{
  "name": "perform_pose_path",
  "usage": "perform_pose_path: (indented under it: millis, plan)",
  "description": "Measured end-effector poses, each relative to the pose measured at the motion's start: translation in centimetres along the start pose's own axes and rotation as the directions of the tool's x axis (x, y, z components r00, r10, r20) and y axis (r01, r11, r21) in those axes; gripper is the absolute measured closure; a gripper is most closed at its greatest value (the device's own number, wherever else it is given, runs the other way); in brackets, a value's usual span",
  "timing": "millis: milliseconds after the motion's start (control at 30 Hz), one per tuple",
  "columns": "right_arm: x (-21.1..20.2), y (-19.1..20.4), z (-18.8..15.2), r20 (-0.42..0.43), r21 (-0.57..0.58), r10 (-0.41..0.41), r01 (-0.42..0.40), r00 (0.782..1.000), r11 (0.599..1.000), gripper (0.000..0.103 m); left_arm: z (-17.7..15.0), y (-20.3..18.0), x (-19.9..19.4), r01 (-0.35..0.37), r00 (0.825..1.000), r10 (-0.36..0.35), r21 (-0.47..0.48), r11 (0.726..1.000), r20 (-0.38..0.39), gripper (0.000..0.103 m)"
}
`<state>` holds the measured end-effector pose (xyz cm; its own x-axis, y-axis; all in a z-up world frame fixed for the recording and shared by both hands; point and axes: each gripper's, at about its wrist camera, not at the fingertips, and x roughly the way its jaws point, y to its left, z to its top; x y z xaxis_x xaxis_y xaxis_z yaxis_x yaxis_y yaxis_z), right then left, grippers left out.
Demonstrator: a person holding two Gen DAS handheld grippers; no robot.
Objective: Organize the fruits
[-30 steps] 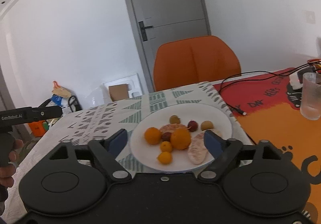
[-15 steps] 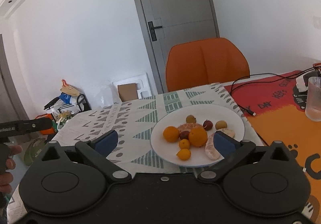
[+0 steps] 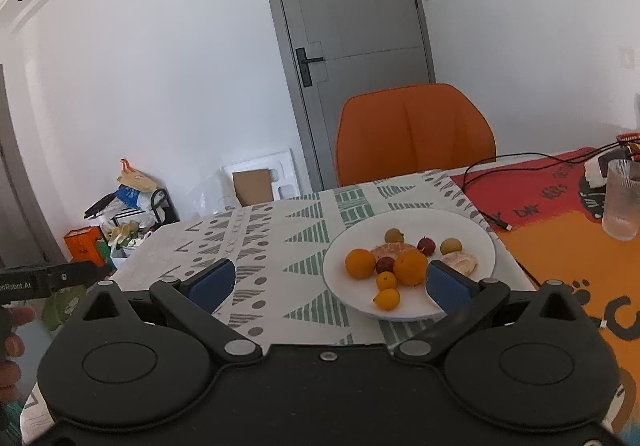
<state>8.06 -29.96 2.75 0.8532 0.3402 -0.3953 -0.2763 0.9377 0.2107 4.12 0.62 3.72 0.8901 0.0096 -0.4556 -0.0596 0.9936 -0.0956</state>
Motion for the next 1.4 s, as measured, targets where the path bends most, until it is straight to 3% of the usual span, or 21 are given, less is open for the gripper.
perform_pose_path:
  millis: [600,933,1400]
  plan:
    - [-1.2,1.5,-2.1,-0.012,-0.002,-0.021,0.021,1.000,1.000,0.000,-2.0,-0.3,-3.4,-0.030,0.999,0.031,0.045,0.999,-0.015,0.000]
    - [-0.8,2.5,-2.8,-0.052,-0.043,0.014,-0.016,0.999,0.999,0.000,-2.8,0.0,-3.5,-0.043,0.999,0.044,0.034,0.999,-0.032,0.000]
    - [-0.2,2.6,-3.4,-0.066,-0.056,0.005,-0.009,0.998,0.998,0.000,-3.5,0.6,-3.2,-0.050,0.998,0.052,0.033,0.998,-0.041,0.000]
